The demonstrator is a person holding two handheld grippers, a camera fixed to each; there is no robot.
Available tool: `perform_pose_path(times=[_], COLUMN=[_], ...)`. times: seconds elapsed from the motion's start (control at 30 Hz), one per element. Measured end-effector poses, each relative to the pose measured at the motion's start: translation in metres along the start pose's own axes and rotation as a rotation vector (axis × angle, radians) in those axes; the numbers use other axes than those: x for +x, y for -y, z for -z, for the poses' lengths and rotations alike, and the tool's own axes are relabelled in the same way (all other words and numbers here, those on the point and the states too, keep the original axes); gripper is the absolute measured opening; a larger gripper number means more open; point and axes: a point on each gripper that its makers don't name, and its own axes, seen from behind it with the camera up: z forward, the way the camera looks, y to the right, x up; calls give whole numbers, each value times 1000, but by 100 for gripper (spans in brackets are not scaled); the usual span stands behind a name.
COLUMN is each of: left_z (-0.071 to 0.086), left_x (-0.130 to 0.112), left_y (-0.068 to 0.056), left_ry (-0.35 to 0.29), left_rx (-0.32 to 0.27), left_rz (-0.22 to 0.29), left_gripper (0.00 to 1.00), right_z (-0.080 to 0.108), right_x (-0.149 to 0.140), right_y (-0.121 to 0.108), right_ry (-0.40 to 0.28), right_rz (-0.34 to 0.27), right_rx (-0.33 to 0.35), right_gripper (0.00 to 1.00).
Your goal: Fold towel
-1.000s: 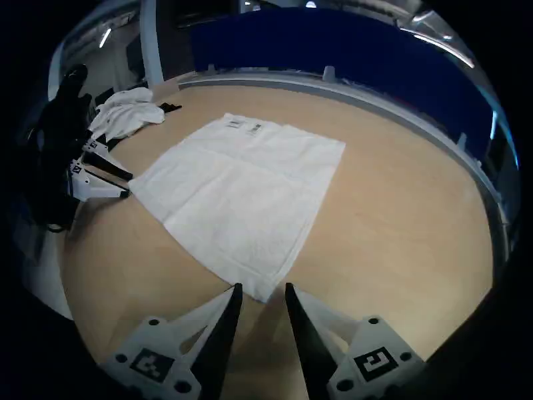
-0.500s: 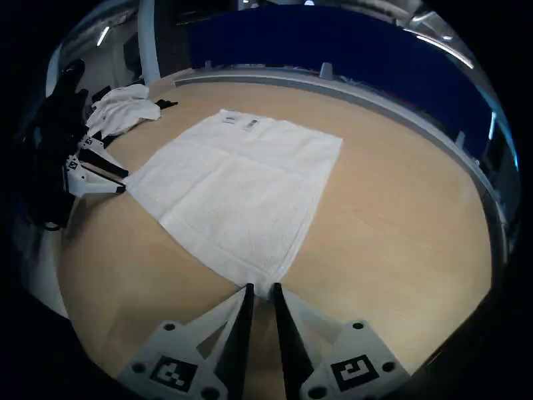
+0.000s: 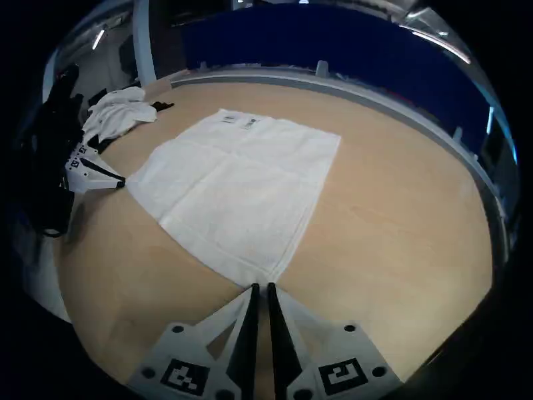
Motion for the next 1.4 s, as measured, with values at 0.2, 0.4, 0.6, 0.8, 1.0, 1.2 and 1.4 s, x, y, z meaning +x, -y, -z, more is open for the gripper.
perform_pose_path(times=[0.2, 0.4, 0.6, 0.8, 1.0, 1.2, 1.4], left_z=[2, 1, 3, 0, -2, -3, -2], left_x=[-1, 0, 4, 7, 8, 5, 5], left_y=[-1, -1, -7, -8, -8, -8, -6], left_ry=[-1, 2, -17, -14, -13, -7, -11], left_rx=[-6, -12, -40, -52, -48, -43, -30], left_rz=[-4, -5, -22, -8, -16, -20, -15], left_gripper=[0, 11, 41, 48, 42, 26, 12], right_z=[1, 1, 2, 3, 4, 5, 5], right_x=[0, -1, -2, -2, -2, -3, -4], right_y=[1, 2, 2, 2, 3, 3, 3], right_ry=[4, 5, 7, 10, 11, 13, 13], right_rz=[17, 20, 18, 26, 29, 35, 37], right_rx=[3, 6, 11, 11, 14, 13, 12], right_gripper=[9, 9, 9, 9, 9, 9, 8])
